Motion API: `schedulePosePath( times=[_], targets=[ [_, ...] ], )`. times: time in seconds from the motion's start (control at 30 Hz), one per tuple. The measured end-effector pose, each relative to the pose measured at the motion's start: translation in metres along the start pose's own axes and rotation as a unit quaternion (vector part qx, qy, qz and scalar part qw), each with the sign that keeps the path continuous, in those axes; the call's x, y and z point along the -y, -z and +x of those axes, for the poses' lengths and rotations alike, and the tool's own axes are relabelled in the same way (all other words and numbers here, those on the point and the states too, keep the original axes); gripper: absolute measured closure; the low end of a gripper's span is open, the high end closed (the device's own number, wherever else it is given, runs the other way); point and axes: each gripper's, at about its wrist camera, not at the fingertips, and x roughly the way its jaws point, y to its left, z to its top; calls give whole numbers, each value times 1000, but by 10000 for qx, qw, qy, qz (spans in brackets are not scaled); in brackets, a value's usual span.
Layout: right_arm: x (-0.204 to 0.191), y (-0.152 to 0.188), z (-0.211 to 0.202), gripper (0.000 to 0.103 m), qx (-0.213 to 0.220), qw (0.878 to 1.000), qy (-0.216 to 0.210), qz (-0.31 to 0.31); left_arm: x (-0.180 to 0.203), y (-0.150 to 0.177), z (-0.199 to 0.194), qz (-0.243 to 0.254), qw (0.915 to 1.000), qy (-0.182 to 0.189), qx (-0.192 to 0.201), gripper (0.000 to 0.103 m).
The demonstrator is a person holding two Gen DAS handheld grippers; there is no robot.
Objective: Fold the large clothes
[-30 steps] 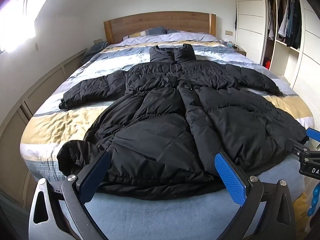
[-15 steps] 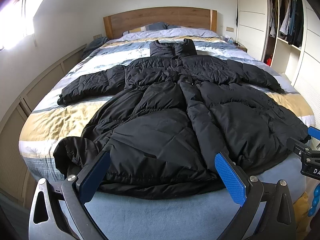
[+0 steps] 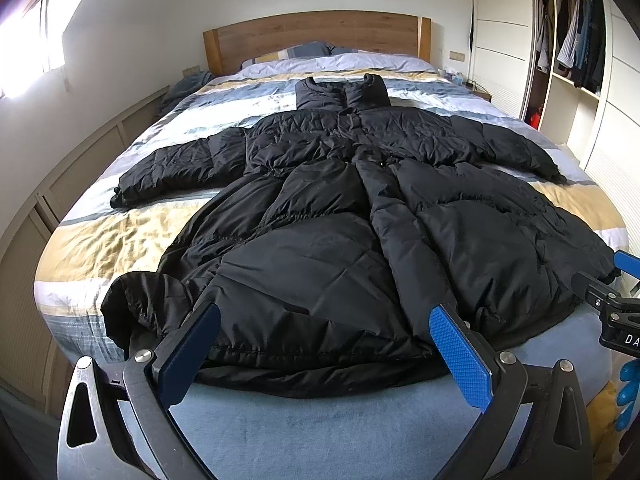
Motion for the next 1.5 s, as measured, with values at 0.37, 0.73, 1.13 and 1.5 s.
schedulePosePath(
  times=[0.37, 0.73, 1.13, 1.5],
  targets=[
    [2, 2, 2, 2, -29, 10000, 12, -4, 3, 0, 1, 34, 10000, 79, -35, 1],
    [-1, 1, 3, 2, -86, 10000, 8, -47, 3, -1, 3, 45, 9999, 127, -55, 1],
    [-3, 1, 4, 2, -101, 9999, 6, -51, 4, 0, 5, 84, 9998, 173, -76, 1],
    [-3, 1, 6, 2, -104, 9999, -7, -45, 5, -1, 10, 173, 9995, 165, -183, 1]
  ],
)
